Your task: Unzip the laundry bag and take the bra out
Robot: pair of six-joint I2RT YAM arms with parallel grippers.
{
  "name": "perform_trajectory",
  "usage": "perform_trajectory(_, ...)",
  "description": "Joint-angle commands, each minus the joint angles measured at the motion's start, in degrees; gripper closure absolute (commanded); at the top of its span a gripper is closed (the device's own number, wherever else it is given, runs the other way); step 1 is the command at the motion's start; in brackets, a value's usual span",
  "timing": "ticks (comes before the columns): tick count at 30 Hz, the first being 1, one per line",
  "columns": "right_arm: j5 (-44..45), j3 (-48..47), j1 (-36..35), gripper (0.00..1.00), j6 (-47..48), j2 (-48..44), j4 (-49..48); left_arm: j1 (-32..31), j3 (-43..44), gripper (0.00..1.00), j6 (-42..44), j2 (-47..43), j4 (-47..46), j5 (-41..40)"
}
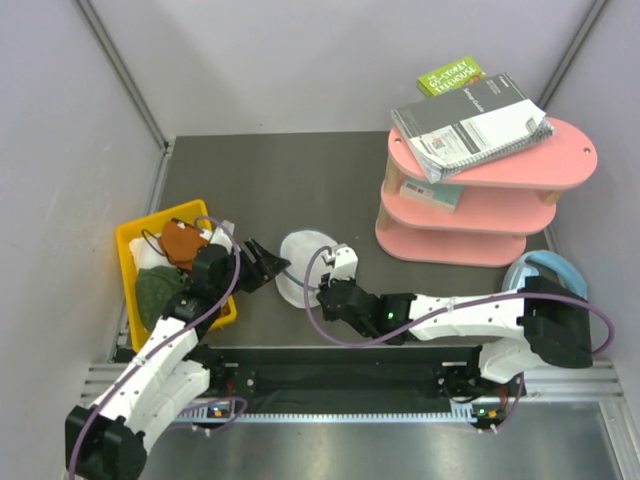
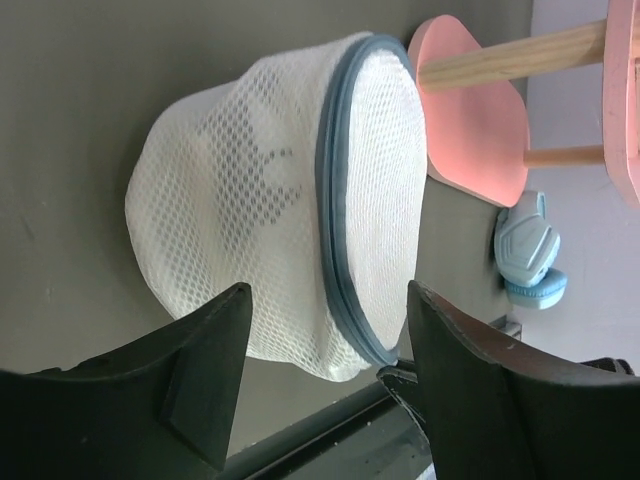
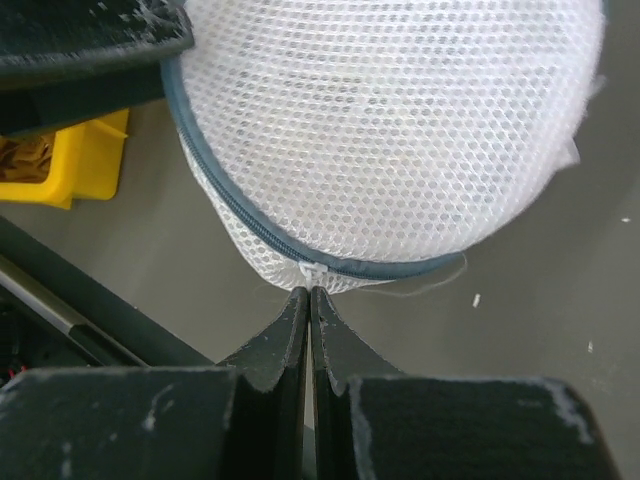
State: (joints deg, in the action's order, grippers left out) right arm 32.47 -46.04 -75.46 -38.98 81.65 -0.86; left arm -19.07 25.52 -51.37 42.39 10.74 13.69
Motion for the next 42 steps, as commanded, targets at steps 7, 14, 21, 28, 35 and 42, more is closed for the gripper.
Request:
perform_trajectory(7, -5.05, -7.04, -1.0, 1.0, 2.33, 4.65, -5.9, 0.17, -3.46, 0.37, -2.94, -2.49, -1.34, 3.71)
perform_trajectory(14, -5.66, -8.45, -1.44, 1.0, 2.6, 5.89, -5.47, 0.17, -3.37, 0.69, -3.29, -1.96, -2.83, 2.57)
perform_trajectory(21, -5.75, -7.4, -1.44, 1.0, 1.72, 5.63, -4.94, 0.17, -2.05, 1.0, -2.59, -0.38, -3.27, 0.46)
perform_trajectory(28, -5.05, -3.98, -1.36, 1.0, -0.04, 4.31, -3.88, 0.26, -1.17, 1.0, -2.33, -0.2, -2.48, -2.61)
perform_trajectory(35, -1.8, -0.28, -0.83, 1.0, -1.53, 1.15, -1.43, 0.44, -0.03, 1.0, -1.36, -0.29, -0.99, -3.94)
perform_trajectory(42, 1.37, 2.88, 1.19, 1.0, -1.8, -2.71, 0.51, 0.52, 0.5, 1.0, -0.66, -0.73, 0.24, -4.46)
